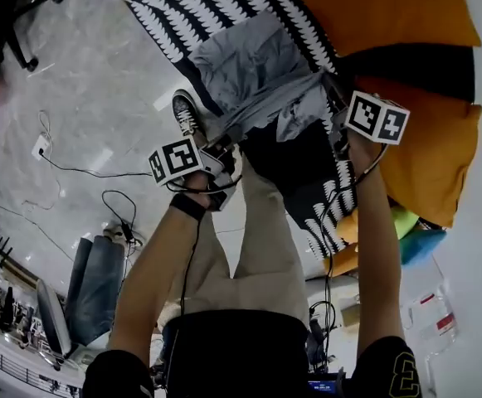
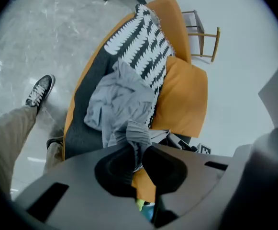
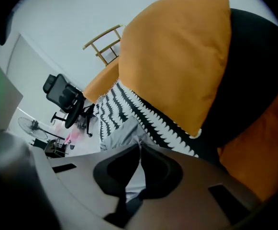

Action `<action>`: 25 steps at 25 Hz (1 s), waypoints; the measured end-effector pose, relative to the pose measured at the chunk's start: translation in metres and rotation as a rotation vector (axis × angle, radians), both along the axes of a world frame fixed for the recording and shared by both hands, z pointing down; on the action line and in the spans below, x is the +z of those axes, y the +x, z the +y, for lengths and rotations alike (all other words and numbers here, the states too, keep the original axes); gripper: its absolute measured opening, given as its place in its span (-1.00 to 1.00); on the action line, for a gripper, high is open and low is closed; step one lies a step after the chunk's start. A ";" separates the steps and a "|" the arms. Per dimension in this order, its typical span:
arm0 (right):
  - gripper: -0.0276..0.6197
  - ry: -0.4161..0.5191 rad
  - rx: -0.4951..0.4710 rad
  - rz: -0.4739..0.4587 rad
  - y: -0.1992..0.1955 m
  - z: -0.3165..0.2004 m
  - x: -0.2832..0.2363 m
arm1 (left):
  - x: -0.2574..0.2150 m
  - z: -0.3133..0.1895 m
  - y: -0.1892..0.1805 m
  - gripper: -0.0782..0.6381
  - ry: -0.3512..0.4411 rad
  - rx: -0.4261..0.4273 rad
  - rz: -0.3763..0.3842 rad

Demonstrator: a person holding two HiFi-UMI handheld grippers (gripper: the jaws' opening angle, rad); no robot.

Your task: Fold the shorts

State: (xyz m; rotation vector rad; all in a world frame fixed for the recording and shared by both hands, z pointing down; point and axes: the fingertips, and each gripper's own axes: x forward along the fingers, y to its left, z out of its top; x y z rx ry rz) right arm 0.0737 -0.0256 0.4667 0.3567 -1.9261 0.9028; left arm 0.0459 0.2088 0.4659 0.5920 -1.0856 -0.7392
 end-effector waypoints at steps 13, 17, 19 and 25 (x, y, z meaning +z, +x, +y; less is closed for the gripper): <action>-0.51 0.023 -0.103 0.136 -0.159 -0.009 0.096 | 0.112 -0.030 -0.192 -0.36 -0.059 -0.064 -0.086; -0.09 0.046 -0.077 -0.047 -0.150 -0.022 0.056 | 0.089 -0.037 -0.212 0.17 0.077 -0.197 -0.111; -0.09 0.073 0.017 -0.135 -0.112 -0.038 0.032 | 0.076 -0.020 -0.217 0.19 0.084 -0.214 -0.190; -0.40 0.128 0.002 -0.007 0.051 -0.028 0.081 | 0.053 0.016 -0.167 0.19 0.030 0.068 -0.479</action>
